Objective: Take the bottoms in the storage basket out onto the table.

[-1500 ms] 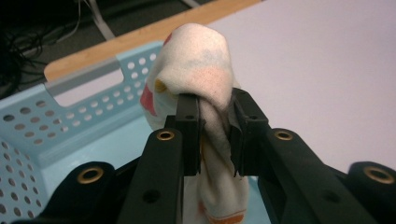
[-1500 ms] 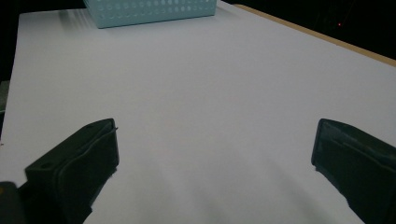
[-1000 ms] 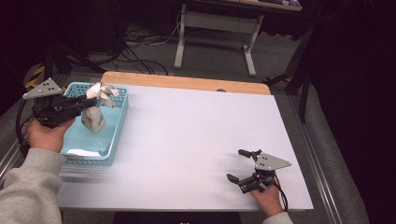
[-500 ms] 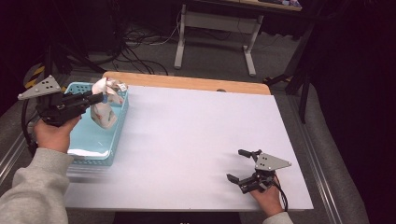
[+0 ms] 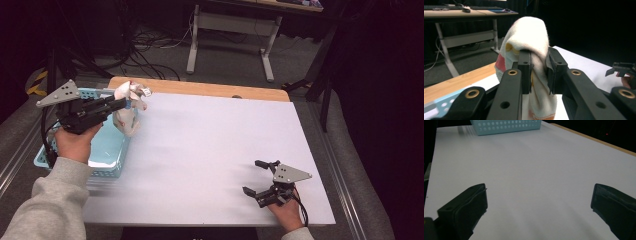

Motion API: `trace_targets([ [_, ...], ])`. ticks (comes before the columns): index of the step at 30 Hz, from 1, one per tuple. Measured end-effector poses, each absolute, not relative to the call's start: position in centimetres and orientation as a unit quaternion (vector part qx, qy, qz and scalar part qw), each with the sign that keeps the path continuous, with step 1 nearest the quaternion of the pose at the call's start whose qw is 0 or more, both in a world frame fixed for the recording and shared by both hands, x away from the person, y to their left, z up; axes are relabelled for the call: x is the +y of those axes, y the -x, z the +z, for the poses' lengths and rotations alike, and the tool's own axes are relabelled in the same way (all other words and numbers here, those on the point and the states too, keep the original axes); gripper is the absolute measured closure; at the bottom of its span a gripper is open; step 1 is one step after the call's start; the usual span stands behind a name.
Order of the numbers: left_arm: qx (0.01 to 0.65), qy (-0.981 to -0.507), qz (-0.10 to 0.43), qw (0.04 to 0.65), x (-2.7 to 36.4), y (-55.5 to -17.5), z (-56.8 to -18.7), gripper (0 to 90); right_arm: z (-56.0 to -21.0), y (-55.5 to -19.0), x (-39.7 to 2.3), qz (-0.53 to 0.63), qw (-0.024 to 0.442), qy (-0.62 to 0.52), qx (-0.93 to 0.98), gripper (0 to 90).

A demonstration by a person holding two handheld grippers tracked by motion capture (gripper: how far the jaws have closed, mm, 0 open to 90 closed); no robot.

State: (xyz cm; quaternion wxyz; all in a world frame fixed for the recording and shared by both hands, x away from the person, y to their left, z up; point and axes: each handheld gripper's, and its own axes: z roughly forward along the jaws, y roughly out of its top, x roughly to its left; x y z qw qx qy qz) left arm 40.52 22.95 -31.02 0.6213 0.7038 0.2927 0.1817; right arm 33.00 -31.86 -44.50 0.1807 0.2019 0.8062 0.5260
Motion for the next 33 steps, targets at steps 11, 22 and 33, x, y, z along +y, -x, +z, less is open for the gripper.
trace_targets([
  [11,0.273,-0.711,0.166,0.626,19.9,-41.3,-31.3,76.3,-44.5,-33.0,-31.9,0.526,0.181,-0.202,0.806,1.3],
  [22,0.253,-0.723,0.153,0.624,16.5,-42.2,-32.1,76.3,-44.5,-33.0,-31.9,0.527,0.179,-0.201,0.806,1.3],
  [33,0.242,-0.736,0.141,0.617,13.5,-42.8,-33.5,76.3,-44.5,-33.0,-31.9,0.528,0.179,-0.200,0.806,1.3],
])
